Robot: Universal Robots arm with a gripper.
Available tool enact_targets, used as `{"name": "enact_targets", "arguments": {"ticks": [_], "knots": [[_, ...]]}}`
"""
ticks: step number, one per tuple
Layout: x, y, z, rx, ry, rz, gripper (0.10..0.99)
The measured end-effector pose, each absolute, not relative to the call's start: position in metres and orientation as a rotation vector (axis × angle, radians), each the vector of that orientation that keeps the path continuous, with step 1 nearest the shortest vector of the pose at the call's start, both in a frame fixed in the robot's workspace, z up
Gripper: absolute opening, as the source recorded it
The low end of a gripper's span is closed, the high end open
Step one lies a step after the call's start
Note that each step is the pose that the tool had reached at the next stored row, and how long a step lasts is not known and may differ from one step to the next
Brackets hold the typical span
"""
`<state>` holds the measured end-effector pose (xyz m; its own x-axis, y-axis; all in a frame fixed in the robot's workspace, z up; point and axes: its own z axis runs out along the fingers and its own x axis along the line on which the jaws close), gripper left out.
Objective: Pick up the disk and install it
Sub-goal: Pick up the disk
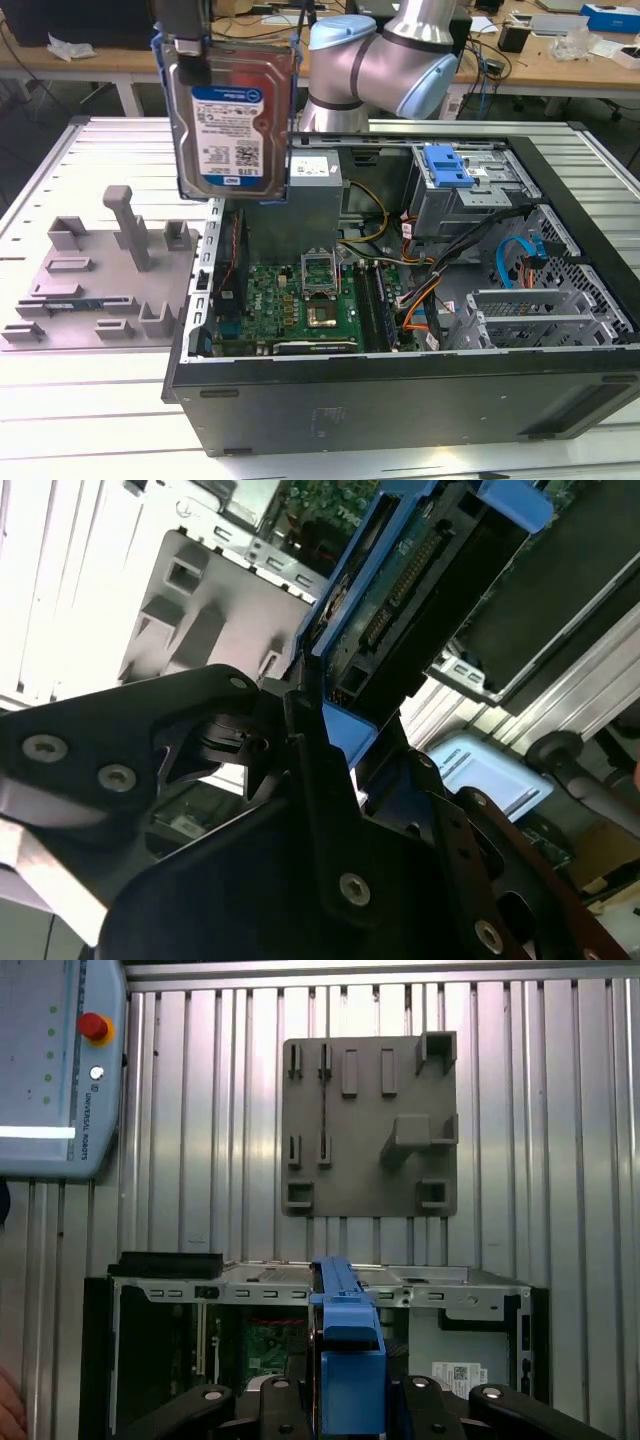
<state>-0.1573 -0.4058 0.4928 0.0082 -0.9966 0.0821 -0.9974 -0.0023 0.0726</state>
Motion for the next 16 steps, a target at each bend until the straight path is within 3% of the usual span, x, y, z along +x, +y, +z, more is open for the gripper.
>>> {"name": "enact_targets", "arguments": {"ticks": [16], "knots": [[-0.109, -0.43, 0.493, 2.126, -2.117, 0.052, 0.365]]}}
